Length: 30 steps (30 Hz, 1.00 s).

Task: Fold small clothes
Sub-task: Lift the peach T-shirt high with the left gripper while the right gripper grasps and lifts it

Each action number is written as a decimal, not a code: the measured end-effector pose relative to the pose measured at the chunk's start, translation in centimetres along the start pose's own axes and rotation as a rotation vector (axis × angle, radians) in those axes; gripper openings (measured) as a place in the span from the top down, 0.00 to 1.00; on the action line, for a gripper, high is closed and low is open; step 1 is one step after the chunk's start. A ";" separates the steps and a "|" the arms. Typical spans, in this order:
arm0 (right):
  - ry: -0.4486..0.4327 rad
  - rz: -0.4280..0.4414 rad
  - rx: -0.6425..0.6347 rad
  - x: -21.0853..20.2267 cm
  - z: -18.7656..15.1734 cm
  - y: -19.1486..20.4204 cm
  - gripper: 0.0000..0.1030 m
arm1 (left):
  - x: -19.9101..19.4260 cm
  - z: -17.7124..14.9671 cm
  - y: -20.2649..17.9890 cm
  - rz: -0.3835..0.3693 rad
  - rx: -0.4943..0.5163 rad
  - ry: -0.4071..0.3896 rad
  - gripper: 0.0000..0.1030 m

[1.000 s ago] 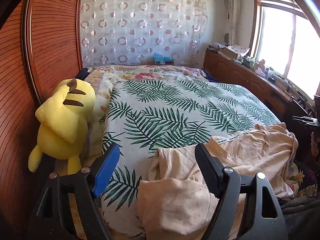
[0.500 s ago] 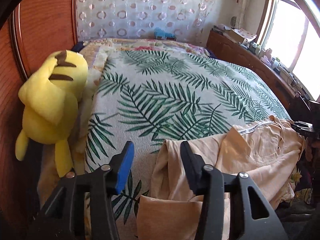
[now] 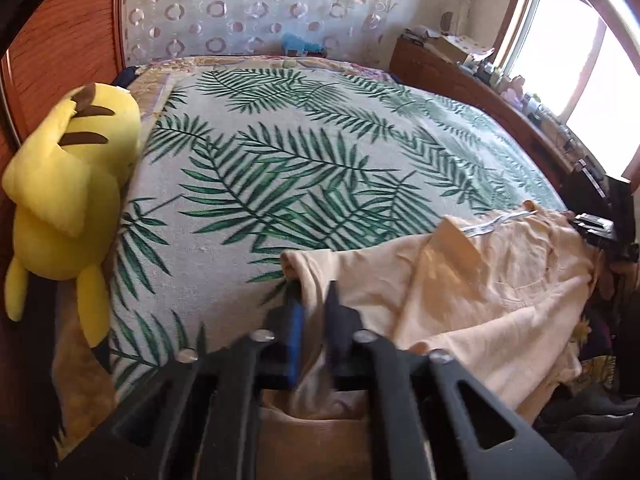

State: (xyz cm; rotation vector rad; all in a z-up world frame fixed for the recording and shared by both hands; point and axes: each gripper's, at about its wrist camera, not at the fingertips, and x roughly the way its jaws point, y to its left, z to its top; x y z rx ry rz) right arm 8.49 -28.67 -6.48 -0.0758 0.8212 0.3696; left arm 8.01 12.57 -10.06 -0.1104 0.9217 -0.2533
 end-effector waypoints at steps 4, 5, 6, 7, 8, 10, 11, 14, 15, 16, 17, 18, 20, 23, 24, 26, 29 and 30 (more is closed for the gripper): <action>-0.021 0.057 -0.002 -0.7 -0.6 0.5 0.89 | -2.1 -0.3 -0.9 -0.023 0.000 -0.067 0.94; -0.045 0.070 0.005 -1.4 -0.8 0.6 0.89 | -3.0 -0.2 -1.1 -0.031 -0.001 -0.091 0.94; -0.076 0.082 0.009 -2.3 -0.9 0.7 0.90 | -4.2 -0.1 -1.4 -0.039 0.002 -0.118 0.94; -0.111 0.086 0.009 -3.5 -0.9 0.9 0.90 | -5.4 0.0 -1.7 -0.047 0.005 -0.149 0.94; -0.142 0.085 0.010 -4.7 -0.9 1.0 0.90 | -6.3 0.1 -2.0 -0.054 0.007 -0.172 0.94; -0.205 0.118 0.036 -7.3 -0.8 0.8 0.91 | -9.2 0.1 -2.7 -0.070 0.015 -0.240 0.95; -0.239 0.138 0.046 -8.8 -0.7 0.7 0.91 | -10.0 0.3 -2.8 -0.076 0.018 -0.262 0.95; -0.328 0.145 0.033 -13.1 -0.5 1.0 0.91 | -13.5 0.4 -4.0 -0.078 0.033 -0.350 0.95; -0.355 0.137 0.028 -14.6 -0.4 1.1 0.91 | -14.7 0.5 -4.3 -0.080 0.034 -0.382 0.95; -0.377 0.129 0.020 -15.8 -0.6 1.2 0.91 | -15.7 0.7 -4.5 -0.087 0.035 -0.409 0.95; -0.404 0.117 0.011 -17.2 -0.5 1.4 0.91 | -16.7 0.8 -4.7 -0.089 0.038 -0.437 0.95; -0.431 0.102 0.002 -18.5 -0.4 1.6 0.91 | -17.5 1.0 -4.9 -0.089 0.040 -0.462 0.95; -0.480 0.072 -0.018 -21.0 -0.3 2.0 0.91 | -19.7 1.3 -5.3 -0.088 0.046 -0.521 0.95; -0.545 0.042 -0.038 -24.1 -0.3 2.6 0.91 | -22.0 1.8 -5.7 -0.086 0.050 -0.587 0.95; -0.567 0.036 -0.050 -25.2 -0.4 2.9 0.91 | -22.7 2.0 -5.9 -0.089 0.051 -0.607 0.95; -0.605 0.020 -0.073 -26.9 -0.3 3.5 0.91 | -24.5 2.5 -6.2 -0.083 0.060 -0.664 0.95; -0.660 -0.006 -0.112 -29.3 -0.2 4.2 0.91 | -27.1 3.6 -6.5 -0.068 0.068 -0.744 0.95; -0.678 -0.018 -0.126 -30.0 0.0 4.5 0.91 | -27.9 4.0 -6.6 -0.065 0.075 -0.764 0.95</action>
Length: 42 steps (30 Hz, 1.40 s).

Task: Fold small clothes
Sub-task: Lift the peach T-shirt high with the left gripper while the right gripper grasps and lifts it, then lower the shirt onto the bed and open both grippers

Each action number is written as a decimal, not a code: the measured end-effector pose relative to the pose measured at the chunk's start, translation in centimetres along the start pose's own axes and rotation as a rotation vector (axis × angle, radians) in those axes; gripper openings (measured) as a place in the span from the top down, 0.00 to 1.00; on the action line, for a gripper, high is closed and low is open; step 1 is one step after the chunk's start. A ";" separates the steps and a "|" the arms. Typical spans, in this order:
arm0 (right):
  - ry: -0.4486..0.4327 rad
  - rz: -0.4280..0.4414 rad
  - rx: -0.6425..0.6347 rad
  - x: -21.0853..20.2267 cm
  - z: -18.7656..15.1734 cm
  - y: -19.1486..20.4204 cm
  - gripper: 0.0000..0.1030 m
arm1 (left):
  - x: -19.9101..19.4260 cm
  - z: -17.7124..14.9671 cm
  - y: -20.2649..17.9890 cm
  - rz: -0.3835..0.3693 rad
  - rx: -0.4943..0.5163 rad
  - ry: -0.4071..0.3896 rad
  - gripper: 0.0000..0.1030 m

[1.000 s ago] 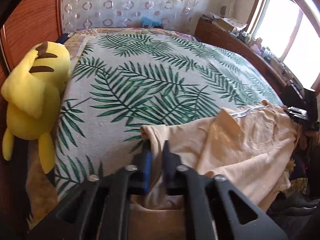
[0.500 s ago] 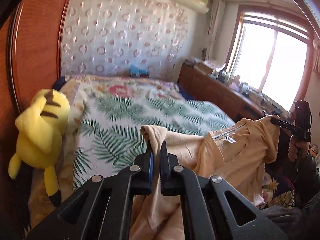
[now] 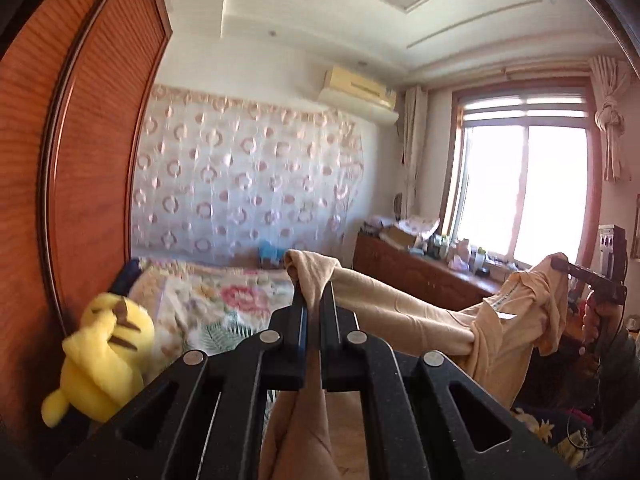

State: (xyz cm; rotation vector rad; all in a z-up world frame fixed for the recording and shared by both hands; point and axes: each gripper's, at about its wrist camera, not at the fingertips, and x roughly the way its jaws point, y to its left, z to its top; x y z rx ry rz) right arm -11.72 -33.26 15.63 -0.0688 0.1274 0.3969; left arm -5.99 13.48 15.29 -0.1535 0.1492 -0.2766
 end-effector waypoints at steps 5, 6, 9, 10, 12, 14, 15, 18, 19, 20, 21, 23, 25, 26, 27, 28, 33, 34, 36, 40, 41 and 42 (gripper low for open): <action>-0.085 -0.033 -0.053 -1.2 2.6 0.3 0.91 | 0.5 4.0 -0.7 0.018 0.054 -0.067 0.95; -0.099 -0.036 -0.060 -1.3 3.2 0.4 0.91 | 1.0 4.7 -0.7 0.025 0.061 -0.073 0.95; -0.114 -0.060 -0.091 0.1 4.6 0.2 0.91 | 3.8 6.1 -0.2 0.056 0.074 -0.067 0.95; -0.106 -0.080 -0.102 1.2 5.2 -0.1 0.92 | 5.1 6.4 0.2 0.074 0.080 -0.059 0.95; -0.075 -0.102 -0.104 4.2 5.4 -0.4 0.92 | 8.2 6.6 1.1 0.105 0.080 -0.034 0.95; -0.037 -0.131 -0.110 8.3 5.6 -0.4 0.91 | 11.6 6.2 2.0 0.146 0.089 0.001 0.95; -0.018 -0.143 -0.116 10.3 5.7 0.1 0.91 | 13.5 5.5 2.7 0.167 0.097 0.027 0.95; 0.055 -0.177 -0.132 15.8 6.5 1.1 0.91 | 19.2 2.6 5.3 0.207 0.094 0.101 0.95; 0.089 -0.187 -0.124 18.6 5.7 0.8 0.91 | 20.9 1.5 6.0 0.214 0.094 0.128 0.95; 0.118 -0.194 -0.117 20.9 5.2 0.7 0.91 | 23.3 0.0 7.0 0.218 0.091 0.166 0.94; 0.152 -0.201 -0.105 23.5 4.3 0.5 0.91 | 25.5 -1.6 7.9 0.220 0.088 0.212 0.86; 0.244 -0.198 -0.065 28.7 2.0 0.0 0.88 | 28.9 -4.6 9.4 0.252 0.091 0.310 0.79; 0.374 -0.255 -0.060 33.4 -0.8 -0.2 0.73 | 30.3 -7.2 10.6 0.241 0.068 0.374 0.75; 0.417 -0.281 -0.058 35.1 -2.4 -0.1 0.72 | 30.5 -8.1 10.7 0.231 0.064 0.395 0.63; 0.456 -0.278 -0.050 36.3 -3.8 0.1 0.70 | 30.4 -8.8 10.6 0.219 0.063 0.413 0.51; 0.491 -0.273 -0.042 37.1 -5.3 0.3 0.67 | 30.1 -9.8 10.8 0.199 0.062 0.437 0.47; 0.574 -0.231 -0.037 38.3 -8.8 1.7 0.59 | 27.6 -11.7 9.1 0.156 0.069 0.487 0.27; 0.583 -0.229 -0.038 37.8 -9.2 1.7 0.59 | 26.7 -12.1 8.7 0.154 0.081 0.492 0.27; 0.591 -0.201 -0.027 36.4 -10.1 2.5 0.59 | 25.4 -12.6 8.5 0.170 0.104 0.495 0.27; 0.591 -0.156 0.005 33.9 -11.5 0.8 0.59 | 22.8 -14.4 9.1 0.180 0.089 0.533 0.27; 0.586 -0.144 0.028 33.3 -12.0 0.2 0.59 | 22.4 -14.9 9.2 0.183 0.083 0.540 0.27; 0.585 -0.129 0.056 32.6 -12.7 0.2 0.59 | 21.5 -15.7 9.3 0.181 0.068 0.546 0.27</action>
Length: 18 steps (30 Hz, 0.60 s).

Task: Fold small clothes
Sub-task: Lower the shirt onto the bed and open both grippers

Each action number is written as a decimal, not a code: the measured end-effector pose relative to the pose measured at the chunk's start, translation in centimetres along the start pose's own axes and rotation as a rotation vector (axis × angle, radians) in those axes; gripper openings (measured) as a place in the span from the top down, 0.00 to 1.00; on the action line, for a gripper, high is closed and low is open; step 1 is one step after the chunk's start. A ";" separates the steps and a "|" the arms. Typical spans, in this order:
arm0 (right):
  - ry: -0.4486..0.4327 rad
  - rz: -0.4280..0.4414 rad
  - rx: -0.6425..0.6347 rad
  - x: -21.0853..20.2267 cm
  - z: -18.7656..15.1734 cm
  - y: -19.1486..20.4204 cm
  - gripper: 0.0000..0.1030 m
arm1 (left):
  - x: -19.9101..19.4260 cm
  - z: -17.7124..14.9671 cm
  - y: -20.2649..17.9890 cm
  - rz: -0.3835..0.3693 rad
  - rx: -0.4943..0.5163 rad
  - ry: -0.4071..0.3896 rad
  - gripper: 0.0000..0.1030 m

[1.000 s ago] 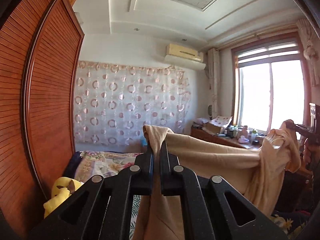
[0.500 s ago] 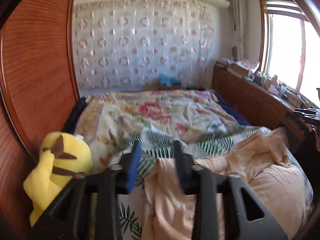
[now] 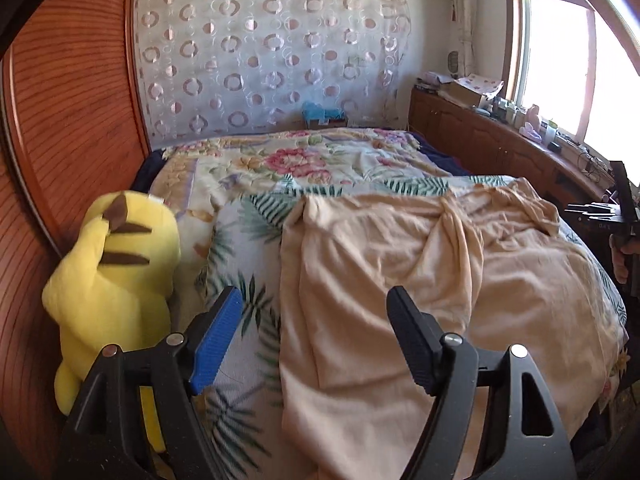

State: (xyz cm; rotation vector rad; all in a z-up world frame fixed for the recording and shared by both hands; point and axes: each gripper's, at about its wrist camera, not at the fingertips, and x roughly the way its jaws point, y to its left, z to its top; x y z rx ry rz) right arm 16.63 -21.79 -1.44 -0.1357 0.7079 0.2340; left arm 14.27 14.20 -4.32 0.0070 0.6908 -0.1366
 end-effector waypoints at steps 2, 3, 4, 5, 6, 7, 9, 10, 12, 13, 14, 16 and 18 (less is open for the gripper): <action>0.009 0.033 0.026 -0.2 -1.2 -0.9 0.58 | 0.0 -1.6 0.3 -0.010 -0.012 0.025 0.27; 0.019 0.042 0.026 0.3 -1.4 -1.2 0.58 | -0.1 -2.3 0.5 -0.008 -0.015 0.038 0.27; 0.030 0.047 0.027 0.9 -1.5 -1.6 0.58 | -0.3 -3.2 0.6 -0.005 -0.020 0.050 0.27; 0.040 0.048 0.030 1.3 -1.8 -1.9 0.58 | -0.8 -4.1 0.7 -0.010 -0.027 0.054 0.27; 0.051 0.049 0.035 1.9 -1.7 -2.2 0.58 | -1.3 -4.9 0.7 -0.018 -0.032 0.056 0.27; 0.060 0.046 0.036 2.3 -1.6 -2.4 0.58 | -1.8 -5.5 0.8 -0.022 -0.036 0.058 0.27; 0.071 0.024 0.025 2.3 -1.2 -3.2 0.58 | -2.9 -6.7 1.1 -0.020 -0.046 0.062 0.27; 0.072 0.016 0.016 2.2 -1.1 -3.4 0.58 | -3.6 -7.4 1.3 -0.020 -0.051 0.062 0.27; 0.063 0.001 -0.008 2.6 -0.5 -2.8 0.58 | -4.7 -8.4 1.7 -0.025 -0.067 0.058 0.29; 0.062 -0.005 -0.015 3.1 -0.6 -2.7 0.58 | -5.3 -8.8 1.9 -0.036 -0.079 0.056 0.31; 0.058 -0.012 -0.026 2.9 -0.8 -2.6 0.58 | -5.6 -9.4 1.9 -0.047 -0.090 0.058 0.33; 0.054 -0.019 -0.035 3.3 -0.7 -2.3 0.58 | -5.5 -10.1 1.8 -0.057 -0.083 0.069 0.36; 0.054 -0.017 -0.033 3.2 -0.9 -2.4 0.58 | -4.8 -10.6 1.3 -0.039 -0.058 0.093 0.40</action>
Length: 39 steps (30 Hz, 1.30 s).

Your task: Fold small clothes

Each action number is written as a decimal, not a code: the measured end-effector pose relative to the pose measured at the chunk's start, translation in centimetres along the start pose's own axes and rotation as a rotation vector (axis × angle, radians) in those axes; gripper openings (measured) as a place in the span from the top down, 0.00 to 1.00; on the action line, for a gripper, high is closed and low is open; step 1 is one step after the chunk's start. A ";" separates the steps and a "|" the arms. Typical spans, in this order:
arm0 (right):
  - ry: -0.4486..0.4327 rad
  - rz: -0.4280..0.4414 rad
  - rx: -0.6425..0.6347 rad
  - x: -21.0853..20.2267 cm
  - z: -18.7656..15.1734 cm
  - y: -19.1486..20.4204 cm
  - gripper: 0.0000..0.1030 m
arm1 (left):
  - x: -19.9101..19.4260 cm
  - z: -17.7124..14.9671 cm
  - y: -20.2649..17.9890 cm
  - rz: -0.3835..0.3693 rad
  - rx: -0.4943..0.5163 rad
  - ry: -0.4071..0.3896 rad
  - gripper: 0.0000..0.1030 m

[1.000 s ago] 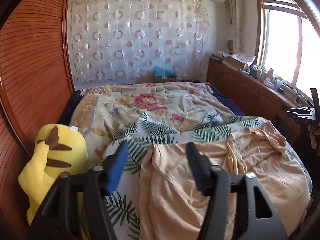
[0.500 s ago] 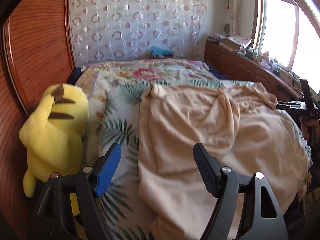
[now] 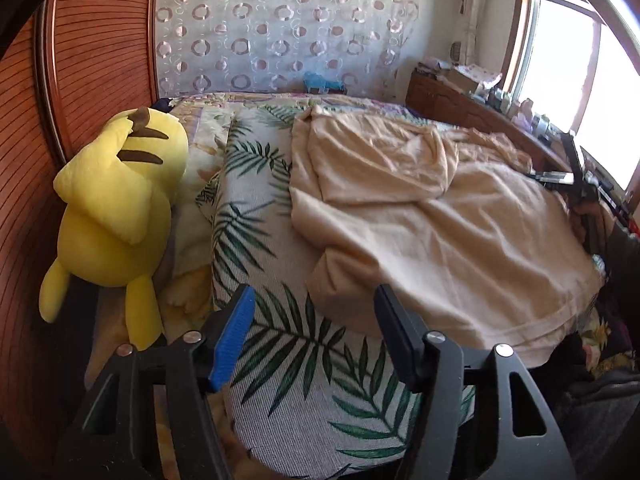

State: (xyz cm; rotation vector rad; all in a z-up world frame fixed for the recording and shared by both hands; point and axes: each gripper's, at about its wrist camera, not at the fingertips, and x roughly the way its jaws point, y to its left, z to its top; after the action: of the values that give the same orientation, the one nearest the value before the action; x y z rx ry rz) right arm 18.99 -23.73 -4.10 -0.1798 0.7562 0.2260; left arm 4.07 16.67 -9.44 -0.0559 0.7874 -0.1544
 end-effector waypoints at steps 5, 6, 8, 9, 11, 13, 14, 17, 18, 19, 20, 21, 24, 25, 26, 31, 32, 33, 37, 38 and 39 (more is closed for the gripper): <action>-0.003 -0.012 -0.012 0.3 -1.3 0.7 0.57 | 1.3 0.5 -0.2 -0.010 -0.015 0.008 0.51; -0.003 -0.012 -0.012 0.4 -1.4 0.8 0.57 | 1.5 0.6 -0.6 -0.013 -0.001 0.007 0.54; -0.003 -0.010 -0.012 1.4 -1.4 1.0 0.57 | 1.8 0.7 -1.1 -0.012 0.027 0.011 0.62; -0.004 -0.010 -0.013 1.4 -1.4 1.0 0.57 | 2.0 0.6 -1.1 -0.014 0.031 0.015 0.71; -0.004 -0.010 -0.014 1.3 -1.4 1.0 0.57 | 2.2 0.5 -1.3 -0.040 0.029 0.026 0.85; -0.003 -0.009 -0.014 2.0 -1.3 1.1 0.57 | 1.9 0.4 -1.3 -0.079 0.016 0.027 0.94; -0.004 -0.009 -0.014 1.9 -1.3 1.1 0.57 | 1.6 0.4 -1.3 -0.081 0.013 0.022 0.96; -0.004 -0.009 -0.015 2.2 -1.2 1.1 0.57 | -0.1 0.4 -1.3 -0.055 0.019 0.001 0.97; -0.004 -0.009 -0.015 2.2 -1.2 1.1 0.57 | -1.0 0.4 -1.4 -0.048 0.017 -0.010 0.97; -0.004 -0.009 -0.015 2.1 -1.3 1.1 0.57 | -1.7 0.4 -1.4 -0.043 0.016 -0.015 0.97; -0.004 -0.009 -0.015 2.1 -1.3 1.1 0.57 | -2.4 0.4 -1.4 -0.031 0.012 -0.019 0.97; -0.004 -0.009 -0.015 2.0 -1.3 1.0 0.57 | -3.2 0.4 -1.3 -0.018 0.004 -0.018 0.97; -0.004 -0.009 -0.015 2.0 -1.3 1.1 0.57 | -4.1 0.3 -1.5 0.018 0.008 -0.018 0.97; -0.004 -0.009 -0.015 2.0 -1.3 1.0 0.57 | -4.2 0.4 -1.7 0.016 0.010 -0.018 0.97; -0.004 -0.009 -0.015 1.9 -1.3 1.0 0.57 | -4.2 0.5 -1.8 0.020 0.014 -0.017 0.96; -0.005 -0.009 -0.016 1.9 -1.4 1.0 0.57 | -3.9 1.4 -2.3 0.014 0.023 -0.039 0.72; -0.005 -0.008 -0.016 1.9 -1.4 1.0 0.57 | -3.9 1.6 -2.5 0.006 0.028 -0.050 0.62; -0.005 -0.008 -0.016 1.9 -1.4 0.9 0.56 | -3.9 2.0 -2.8 -0.009 0.032 -0.060 0.52; -0.005 -0.009 -0.017 1.9 -1.4 1.0 0.56 | -3.2 3.8 -4.2 -0.061 0.041 -0.081 0.22; -0.005 -0.010 -0.018 2.2 -1.3 1.0 0.56 | -2.8 4.5 -4.6 -0.072 0.050 -0.082 0.22; -0.005 -0.010 -0.017 2.4 -1.2 1.0 0.55 | -2.2 5.2 -5.1 -0.074 0.060 -0.083 0.22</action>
State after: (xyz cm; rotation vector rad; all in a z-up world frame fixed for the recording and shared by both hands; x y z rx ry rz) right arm 19.61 -22.72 -6.72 -0.1992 0.7484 0.2231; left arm 5.63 11.94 -3.67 -0.0349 0.6973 -0.2441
